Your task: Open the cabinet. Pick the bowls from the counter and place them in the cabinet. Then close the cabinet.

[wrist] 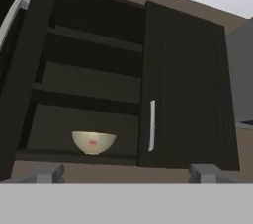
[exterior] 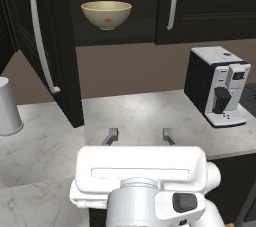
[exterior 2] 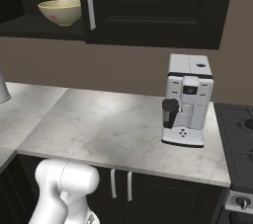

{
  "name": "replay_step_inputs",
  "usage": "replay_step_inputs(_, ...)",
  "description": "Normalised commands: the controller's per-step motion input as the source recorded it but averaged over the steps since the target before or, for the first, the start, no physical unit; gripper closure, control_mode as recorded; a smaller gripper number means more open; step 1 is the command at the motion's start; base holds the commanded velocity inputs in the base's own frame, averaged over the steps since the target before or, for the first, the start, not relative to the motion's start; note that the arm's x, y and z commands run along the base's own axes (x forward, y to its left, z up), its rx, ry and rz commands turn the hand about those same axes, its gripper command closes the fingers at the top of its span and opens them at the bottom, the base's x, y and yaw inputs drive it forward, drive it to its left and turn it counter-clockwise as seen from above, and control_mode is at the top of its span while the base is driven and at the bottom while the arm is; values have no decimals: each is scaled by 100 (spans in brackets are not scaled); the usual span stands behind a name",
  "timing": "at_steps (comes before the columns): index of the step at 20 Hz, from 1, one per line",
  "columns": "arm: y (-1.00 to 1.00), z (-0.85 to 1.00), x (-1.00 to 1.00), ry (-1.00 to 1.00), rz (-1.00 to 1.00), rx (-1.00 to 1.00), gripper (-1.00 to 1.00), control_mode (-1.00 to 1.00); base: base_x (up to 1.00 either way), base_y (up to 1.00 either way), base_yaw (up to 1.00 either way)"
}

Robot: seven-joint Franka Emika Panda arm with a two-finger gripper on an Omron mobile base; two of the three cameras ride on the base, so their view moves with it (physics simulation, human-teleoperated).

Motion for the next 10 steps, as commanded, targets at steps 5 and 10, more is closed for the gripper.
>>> replay_step_inputs(5, 17, -45, 61, -15, 0, 0, -100, -100, 0, 0, 0)
replay_step_inputs(10, 25, -42, 57, -15, 0, 0, -100, -100, 0, 0, 0)
